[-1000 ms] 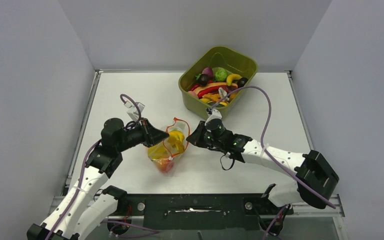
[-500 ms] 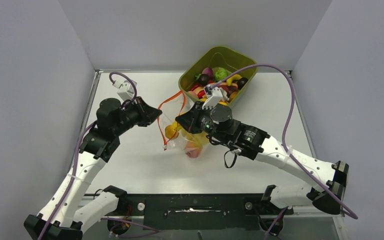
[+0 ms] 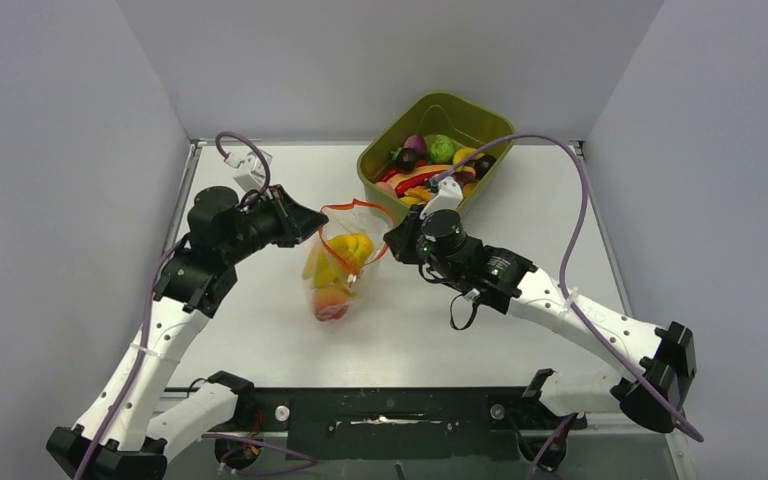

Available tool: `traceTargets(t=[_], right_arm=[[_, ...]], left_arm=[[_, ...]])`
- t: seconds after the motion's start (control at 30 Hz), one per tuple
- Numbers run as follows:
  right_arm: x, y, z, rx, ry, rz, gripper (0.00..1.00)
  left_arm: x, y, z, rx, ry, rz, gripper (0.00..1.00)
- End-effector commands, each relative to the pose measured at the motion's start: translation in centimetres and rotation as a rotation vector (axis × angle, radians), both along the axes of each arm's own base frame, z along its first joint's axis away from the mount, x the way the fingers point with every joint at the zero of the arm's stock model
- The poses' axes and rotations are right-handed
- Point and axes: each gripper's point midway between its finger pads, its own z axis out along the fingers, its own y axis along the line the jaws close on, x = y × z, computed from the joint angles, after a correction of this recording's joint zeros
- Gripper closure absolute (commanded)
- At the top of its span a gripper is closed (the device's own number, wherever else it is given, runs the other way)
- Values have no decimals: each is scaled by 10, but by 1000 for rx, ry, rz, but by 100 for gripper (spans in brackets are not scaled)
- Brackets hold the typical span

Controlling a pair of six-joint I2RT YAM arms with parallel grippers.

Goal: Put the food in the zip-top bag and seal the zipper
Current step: Adjust the zipper food storage bag at the center of the board.

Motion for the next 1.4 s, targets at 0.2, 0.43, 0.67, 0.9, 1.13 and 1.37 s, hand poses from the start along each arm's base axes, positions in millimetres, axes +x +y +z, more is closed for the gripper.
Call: traceTargets(t=[0.2,0.43,0.67,0.9,1.13,1.37], right_arm=[[-19,35,24,119,-68,133,100],[-20,36,7,73,-45,147,99],[-21,29,-19,3,3,145,91],[-8,4,1,-67,-64,104,61],[10,-18,30,-193,-181,137,38],[60,-48,38,-353,-215,97,32]], left_arm=[[10,1,12,44,-107,-10,100],[3,-4,2,73,-157,-85,100],[-4,-2,-20,98,-138,-98,100],[-8,-1,-24,110,-163,-115,100],[-16,-5,-23,105,-208,-165,100],[-26,-7,-27,124,-255,-219,100]])
